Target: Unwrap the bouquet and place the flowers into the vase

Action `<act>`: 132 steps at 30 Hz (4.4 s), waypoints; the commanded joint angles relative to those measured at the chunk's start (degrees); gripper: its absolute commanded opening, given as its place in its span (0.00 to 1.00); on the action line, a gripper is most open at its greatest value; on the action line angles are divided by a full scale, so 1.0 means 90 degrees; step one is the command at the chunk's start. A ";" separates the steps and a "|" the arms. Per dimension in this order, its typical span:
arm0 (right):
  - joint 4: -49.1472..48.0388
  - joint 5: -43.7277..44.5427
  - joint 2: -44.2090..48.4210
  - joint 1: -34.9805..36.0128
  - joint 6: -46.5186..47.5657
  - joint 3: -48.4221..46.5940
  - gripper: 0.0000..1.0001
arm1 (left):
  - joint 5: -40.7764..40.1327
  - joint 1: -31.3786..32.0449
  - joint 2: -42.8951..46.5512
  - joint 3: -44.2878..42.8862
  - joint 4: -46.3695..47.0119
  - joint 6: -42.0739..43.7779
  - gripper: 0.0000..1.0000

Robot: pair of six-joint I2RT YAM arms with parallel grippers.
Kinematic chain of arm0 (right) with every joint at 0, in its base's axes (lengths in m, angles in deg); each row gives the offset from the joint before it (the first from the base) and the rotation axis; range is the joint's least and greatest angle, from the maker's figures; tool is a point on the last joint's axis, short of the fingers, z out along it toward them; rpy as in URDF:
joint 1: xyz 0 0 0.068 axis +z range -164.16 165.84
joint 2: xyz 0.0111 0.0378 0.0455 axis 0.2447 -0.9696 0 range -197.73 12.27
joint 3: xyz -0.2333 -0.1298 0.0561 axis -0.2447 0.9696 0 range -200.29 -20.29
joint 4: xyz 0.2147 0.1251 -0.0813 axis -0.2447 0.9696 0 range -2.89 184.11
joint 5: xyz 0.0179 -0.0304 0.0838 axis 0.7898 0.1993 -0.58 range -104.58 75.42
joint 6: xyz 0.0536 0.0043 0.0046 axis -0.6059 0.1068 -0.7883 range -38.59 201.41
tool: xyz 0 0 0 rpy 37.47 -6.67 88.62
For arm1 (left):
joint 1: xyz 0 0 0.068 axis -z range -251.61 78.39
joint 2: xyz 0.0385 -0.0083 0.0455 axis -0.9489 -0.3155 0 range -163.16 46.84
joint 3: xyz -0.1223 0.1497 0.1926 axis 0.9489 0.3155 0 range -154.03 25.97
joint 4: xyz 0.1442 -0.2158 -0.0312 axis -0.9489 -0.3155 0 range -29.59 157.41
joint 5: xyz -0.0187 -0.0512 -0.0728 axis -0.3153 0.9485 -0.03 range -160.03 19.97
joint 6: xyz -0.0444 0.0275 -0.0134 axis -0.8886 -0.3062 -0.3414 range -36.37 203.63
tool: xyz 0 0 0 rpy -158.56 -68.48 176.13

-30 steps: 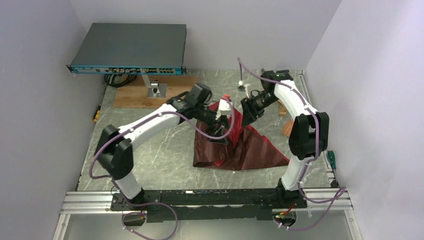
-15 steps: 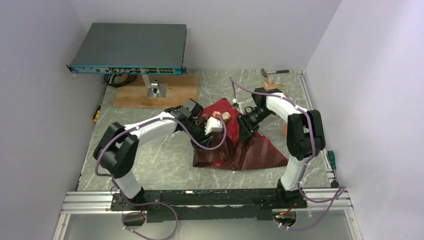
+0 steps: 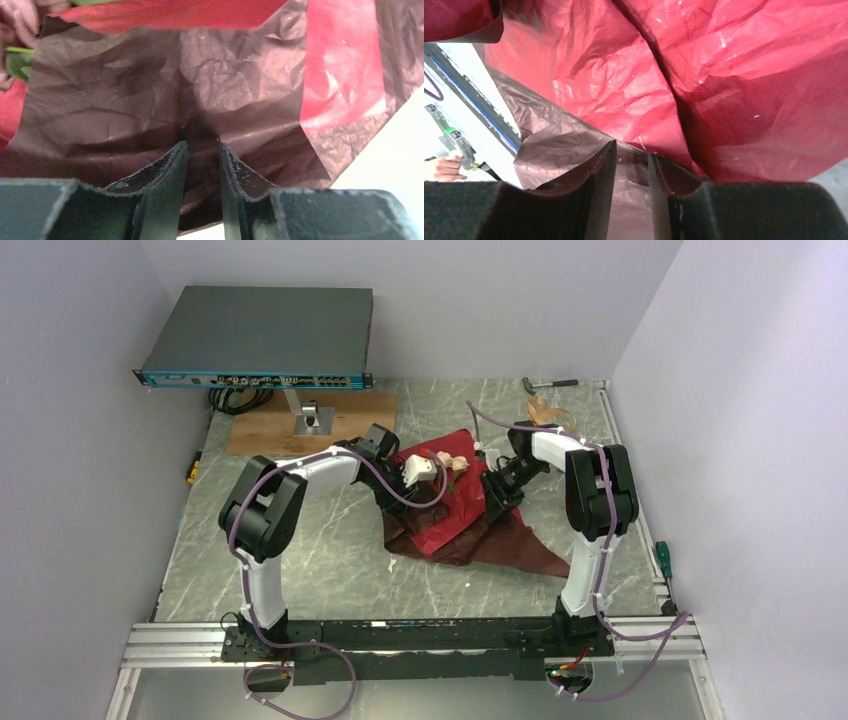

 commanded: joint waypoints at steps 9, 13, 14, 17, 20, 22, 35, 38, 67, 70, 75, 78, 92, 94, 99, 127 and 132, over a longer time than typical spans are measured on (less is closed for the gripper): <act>0.0159 -0.0103 -0.0146 -0.0301 -0.0008 -0.1283 0.38 | 0.0497 -0.0608 -0.0252 -0.1228 0.0255 -0.0423 0.57; 0.0407 -0.0630 0.0346 -0.0288 -0.0016 -0.1230 0.44 | 0.0905 -0.0639 0.0412 -0.0997 0.0153 -0.0606 0.74; 0.0433 -0.0728 0.0446 -0.0288 -0.0055 -0.1231 0.46 | 0.0972 -0.0640 0.0607 -0.0908 0.0183 -0.0711 0.78; 0.0328 -0.0930 0.0711 -0.0270 -0.0278 -0.1232 0.51 | 0.0918 -0.0619 0.1183 -0.0581 0.0674 -0.1221 0.86; 0.0087 -0.0962 0.0799 -0.0189 -0.0657 -0.1205 0.51 | 0.0330 -0.0347 0.1517 -0.0410 0.1213 -0.1823 0.88; -0.0077 -0.0919 0.0792 -0.0148 -0.0993 -0.1172 0.50 | -0.0121 -0.0037 0.1589 -0.0475 0.1376 -0.2174 0.91; -0.0275 -0.0154 0.0896 0.0062 -0.1485 -0.0433 0.46 | -0.4144 0.2199 0.1136 -0.1272 0.1673 -0.1714 0.96; -0.0399 -0.0021 0.0889 0.0096 -0.1498 -0.0181 0.45 | -0.4770 0.2315 0.1002 -0.1539 0.1419 -0.1608 0.98; -0.0990 0.0982 0.0655 0.0263 -0.1031 0.0551 0.39 | -0.5366 0.1592 0.2196 -0.0818 0.0119 -0.6213 0.99; -0.1021 0.1076 0.0664 0.0268 -0.0977 0.0582 0.38 | -0.4986 0.1351 0.2063 -0.0821 0.0075 -0.6499 0.90; -0.1041 0.1262 0.0636 0.0268 -0.0808 0.0662 0.38 | -0.4578 0.0865 0.2049 -0.0927 -0.0265 -0.6742 0.66; -0.1017 0.1355 0.0637 0.0268 -0.0702 0.0638 0.38 | -0.4581 0.0796 0.2480 -0.0714 -0.0288 -0.6461 0.95; -0.0944 0.1306 0.0586 0.0268 -0.0709 0.0537 0.37 | -0.3013 0.0270 0.2760 -0.0068 0.0309 -0.7390 0.99; -0.0918 0.1299 0.0596 0.0268 -0.0700 0.0529 0.37 | -0.2697 0.0223 0.2803 -0.0008 0.0527 -0.7471 0.99; -0.0867 0.1309 0.0539 0.0268 -0.0667 0.0426 0.37 | -0.2571 0.0176 0.2923 -0.0022 0.0692 -0.7299 0.86; -0.0738 0.1590 0.0450 0.0231 -0.0360 0.0396 0.34 | -0.5989 -0.1163 0.1875 0.2900 0.4789 0.0186 0.25; -0.0616 0.1449 0.0590 0.0229 -0.0335 0.0342 0.35 | -0.6021 -0.1764 0.1652 0.2853 0.5147 0.0416 0.30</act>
